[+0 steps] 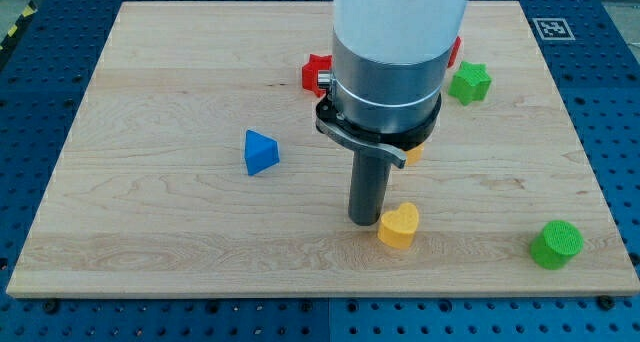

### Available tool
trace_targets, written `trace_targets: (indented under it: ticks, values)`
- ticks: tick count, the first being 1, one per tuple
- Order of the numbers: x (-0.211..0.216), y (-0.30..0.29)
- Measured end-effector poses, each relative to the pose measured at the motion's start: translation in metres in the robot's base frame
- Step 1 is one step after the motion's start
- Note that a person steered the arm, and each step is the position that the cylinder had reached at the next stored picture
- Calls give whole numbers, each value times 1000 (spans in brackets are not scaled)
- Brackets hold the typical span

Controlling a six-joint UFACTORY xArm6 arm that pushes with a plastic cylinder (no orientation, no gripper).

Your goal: Drag the heart towards the left side of the green circle

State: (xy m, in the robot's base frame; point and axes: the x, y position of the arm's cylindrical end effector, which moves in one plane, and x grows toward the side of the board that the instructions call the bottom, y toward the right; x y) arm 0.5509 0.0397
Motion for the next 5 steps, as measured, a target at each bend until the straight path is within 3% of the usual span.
trace_targets:
  ticks: [2,5]
  values:
    - [39,39]
    - [42,81]
